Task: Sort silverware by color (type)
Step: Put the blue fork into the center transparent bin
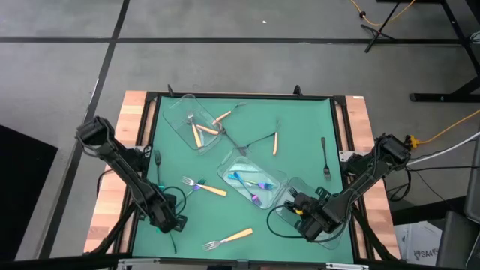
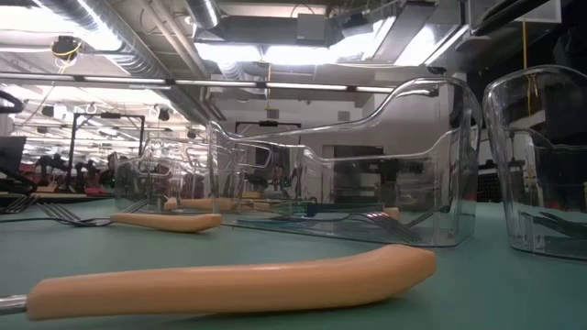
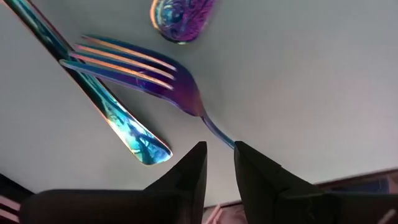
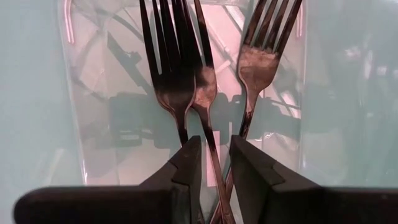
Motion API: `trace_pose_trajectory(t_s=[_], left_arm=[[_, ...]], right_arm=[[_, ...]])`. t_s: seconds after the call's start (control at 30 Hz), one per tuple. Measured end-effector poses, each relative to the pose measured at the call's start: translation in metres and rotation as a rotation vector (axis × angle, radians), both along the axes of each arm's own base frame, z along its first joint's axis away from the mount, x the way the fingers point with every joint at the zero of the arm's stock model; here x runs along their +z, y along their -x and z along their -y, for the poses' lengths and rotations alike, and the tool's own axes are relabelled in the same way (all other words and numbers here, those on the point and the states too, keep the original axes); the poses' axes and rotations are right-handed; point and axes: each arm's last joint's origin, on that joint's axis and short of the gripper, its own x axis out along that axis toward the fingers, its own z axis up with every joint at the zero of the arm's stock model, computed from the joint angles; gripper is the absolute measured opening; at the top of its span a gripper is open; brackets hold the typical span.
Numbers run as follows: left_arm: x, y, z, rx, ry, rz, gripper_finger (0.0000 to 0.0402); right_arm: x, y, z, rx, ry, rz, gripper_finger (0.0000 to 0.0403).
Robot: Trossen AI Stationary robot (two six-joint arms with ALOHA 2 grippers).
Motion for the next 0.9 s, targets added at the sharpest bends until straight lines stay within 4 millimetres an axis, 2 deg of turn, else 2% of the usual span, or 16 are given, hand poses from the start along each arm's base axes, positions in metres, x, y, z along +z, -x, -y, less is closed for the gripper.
trace_pose_trajectory(t_s=[0.47,0.8,0.9], left_arm=[[-0.0086,-0.0012,0.0016,0.022,-0.071,0.034,0.0072],[-0.0088,-0.0010,0.0014,0.026,-0.086,0.046,0.0008],[-0.0088,-0.0009,0.0015,0.026,-0.087,0.048,0.0006]], right_arm=[[0.0000,-0.0001,-0.0001,0.000,-0.002,-0.001,0.0076],[0.0000,-0.0005,-0.0006,0.000,-0.007,0.005,0.0076],[0.0000,-0.0006,-0.0006,0.000,-0.006,0.006,0.0076]])
